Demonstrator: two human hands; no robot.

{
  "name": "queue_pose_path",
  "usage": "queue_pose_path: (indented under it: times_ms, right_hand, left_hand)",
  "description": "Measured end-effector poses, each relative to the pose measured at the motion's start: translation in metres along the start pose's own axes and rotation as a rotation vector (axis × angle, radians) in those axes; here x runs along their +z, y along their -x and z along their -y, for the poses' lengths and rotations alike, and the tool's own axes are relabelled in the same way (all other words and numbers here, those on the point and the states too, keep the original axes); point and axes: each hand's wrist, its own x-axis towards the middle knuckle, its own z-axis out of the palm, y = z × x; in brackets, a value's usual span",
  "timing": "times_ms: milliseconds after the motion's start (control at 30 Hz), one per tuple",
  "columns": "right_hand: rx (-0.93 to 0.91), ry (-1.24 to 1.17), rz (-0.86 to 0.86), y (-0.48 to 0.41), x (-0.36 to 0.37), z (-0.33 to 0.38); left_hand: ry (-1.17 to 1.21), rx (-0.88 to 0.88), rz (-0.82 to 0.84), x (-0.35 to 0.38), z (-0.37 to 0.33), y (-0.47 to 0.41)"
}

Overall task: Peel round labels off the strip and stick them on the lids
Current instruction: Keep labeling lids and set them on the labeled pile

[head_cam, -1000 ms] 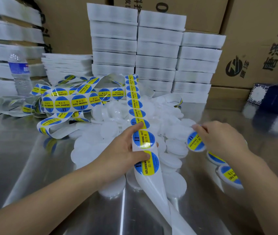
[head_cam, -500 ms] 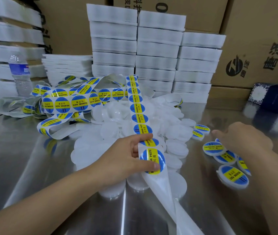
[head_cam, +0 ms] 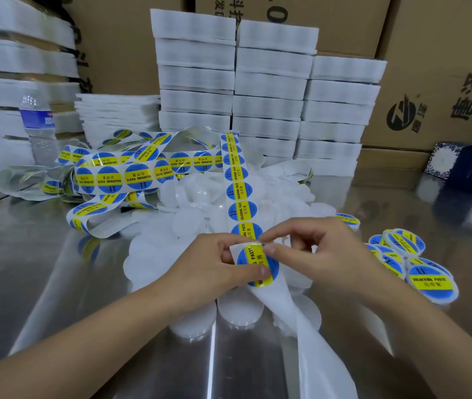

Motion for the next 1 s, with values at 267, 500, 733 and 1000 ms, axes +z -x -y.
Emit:
queue_pose_path:
  times_ms: [267,500,733,1000]
  right_hand:
    - [0.002,0.131,0.019,0.003,0.011,0.003]
    - [0.011,0.139,0.031,0.003,0.010,0.009]
    - [0.036,0.086,0.047,0.005,0.009,0.011]
    - [0.088,0.042,0.136,0.005,0.007,0.016]
  left_hand:
    - [-0.029,0.009,0.014,0.002,0.002,0.000]
    - [0.005,-0.017,0.038,0.003,0.005,0.002]
    - [0.041,-0.020,0.080,0.002,0.002,0.004]
    - [0.453,-0.208,0.008,0.000,-0.005,-0.002]
